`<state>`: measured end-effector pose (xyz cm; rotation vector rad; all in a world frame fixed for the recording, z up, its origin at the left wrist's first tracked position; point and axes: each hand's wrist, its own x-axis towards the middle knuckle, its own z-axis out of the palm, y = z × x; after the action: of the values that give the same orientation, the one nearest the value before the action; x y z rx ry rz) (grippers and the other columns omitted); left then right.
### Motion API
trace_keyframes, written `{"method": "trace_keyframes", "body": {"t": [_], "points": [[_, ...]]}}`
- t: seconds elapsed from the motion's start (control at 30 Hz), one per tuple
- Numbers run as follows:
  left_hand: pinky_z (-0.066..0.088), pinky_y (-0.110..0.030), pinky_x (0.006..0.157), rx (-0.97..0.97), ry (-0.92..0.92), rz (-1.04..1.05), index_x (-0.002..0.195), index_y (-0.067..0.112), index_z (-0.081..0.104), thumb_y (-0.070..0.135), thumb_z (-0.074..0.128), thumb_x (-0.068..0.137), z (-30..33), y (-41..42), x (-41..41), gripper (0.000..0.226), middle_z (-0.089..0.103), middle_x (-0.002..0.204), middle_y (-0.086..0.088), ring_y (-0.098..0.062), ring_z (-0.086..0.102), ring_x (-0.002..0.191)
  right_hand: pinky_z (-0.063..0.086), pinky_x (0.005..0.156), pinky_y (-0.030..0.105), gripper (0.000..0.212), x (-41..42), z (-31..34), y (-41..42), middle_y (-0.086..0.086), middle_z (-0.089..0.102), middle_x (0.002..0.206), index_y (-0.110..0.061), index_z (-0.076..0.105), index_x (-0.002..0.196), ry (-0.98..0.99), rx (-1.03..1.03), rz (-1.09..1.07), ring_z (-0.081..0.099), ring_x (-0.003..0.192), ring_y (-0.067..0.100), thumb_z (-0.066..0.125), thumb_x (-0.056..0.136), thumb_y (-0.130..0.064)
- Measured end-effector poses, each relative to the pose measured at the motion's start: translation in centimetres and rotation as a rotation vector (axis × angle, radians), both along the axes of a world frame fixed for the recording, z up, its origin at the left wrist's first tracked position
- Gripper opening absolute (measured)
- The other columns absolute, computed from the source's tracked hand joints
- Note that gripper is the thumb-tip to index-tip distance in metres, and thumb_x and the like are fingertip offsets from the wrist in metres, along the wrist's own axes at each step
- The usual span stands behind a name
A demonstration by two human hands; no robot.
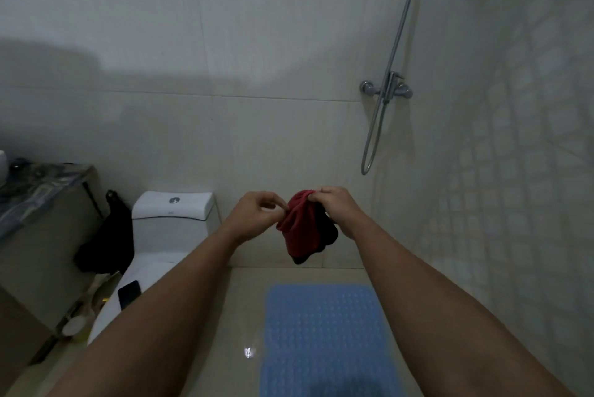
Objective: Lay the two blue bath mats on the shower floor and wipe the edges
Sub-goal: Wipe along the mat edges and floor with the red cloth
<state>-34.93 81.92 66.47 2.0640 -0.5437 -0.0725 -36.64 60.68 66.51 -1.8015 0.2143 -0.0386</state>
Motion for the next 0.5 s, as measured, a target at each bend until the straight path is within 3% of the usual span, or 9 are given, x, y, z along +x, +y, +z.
{"method": "trace_keyframes", "body": {"t": [0.07, 0.13, 0.3, 0.37, 0.5], "points": [[0.054, -0.029, 0.087, 0.056, -0.009, -0.025, 0.084, 0.025, 0.079, 0.025, 0.079, 0.082, -0.8, -1.4, 0.0, 0.002, 0.075, 0.097, 0.009, -0.006, 0.066, 0.100, 0.046, 0.072, 0.030, 0.009, 0.3, 0.0, -1.6, 0.003, 0.065, 0.080, -0.017, 0.068, 0.079, 0.005, 0.032, 0.002, 0.061, 0.078, 0.018, 0.067, 0.088, -0.019], [0.053, -0.028, 0.085, 0.126, -0.030, -0.010, 0.089, 0.027, 0.078, 0.032, 0.083, 0.082, -1.7, -2.7, 0.3, 0.009, 0.073, 0.104, 0.009, -0.004, 0.064, 0.100, 0.046, 0.075, 0.032, 0.010, 0.7, 0.0, -3.2, 0.003, 0.065, 0.082, -0.020, 0.068, 0.078, 0.027, 0.044, 0.021, 0.062, 0.081, 0.018, 0.067, 0.087, -0.020], [0.057, -0.034, 0.085, 0.169, 0.031, 0.019, 0.088, 0.020, 0.073, 0.026, 0.073, 0.093, -2.9, -6.4, 1.3, 0.008, 0.075, 0.093, 0.004, -0.008, 0.070, 0.091, 0.044, 0.073, 0.032, 0.013, 1.7, -0.6, -8.0, 0.003, 0.064, 0.080, -0.018, 0.066, 0.077, 0.063, 0.105, 0.075, 0.060, 0.078, 0.019, 0.064, 0.090, -0.015], [0.057, -0.036, 0.085, 0.105, 0.119, 0.036, 0.090, 0.010, 0.070, 0.023, 0.070, 0.096, -2.9, -7.7, 1.7, 0.013, 0.076, 0.093, -0.003, -0.012, 0.071, 0.089, 0.045, 0.070, 0.029, 0.013, 2.0, -1.4, -10.1, 0.004, 0.067, 0.082, -0.015, 0.068, 0.084, 0.079, 0.144, 0.080, 0.062, 0.078, 0.018, 0.060, 0.094, -0.014], [0.056, -0.038, 0.087, -0.215, 0.378, 0.124, 0.090, 0.011, 0.060, 0.014, 0.062, 0.100, -2.9, -10.2, 1.5, 0.012, 0.074, 0.101, -0.012, -0.021, 0.072, 0.098, 0.049, 0.095, 0.040, 0.022, 3.2, -4.3, -13.2, 0.008, 0.074, 0.110, -0.012, 0.072, 0.104, 0.183, 0.189, 0.133, 0.068, 0.107, 0.026, 0.053, 0.100, -0.022]]}}
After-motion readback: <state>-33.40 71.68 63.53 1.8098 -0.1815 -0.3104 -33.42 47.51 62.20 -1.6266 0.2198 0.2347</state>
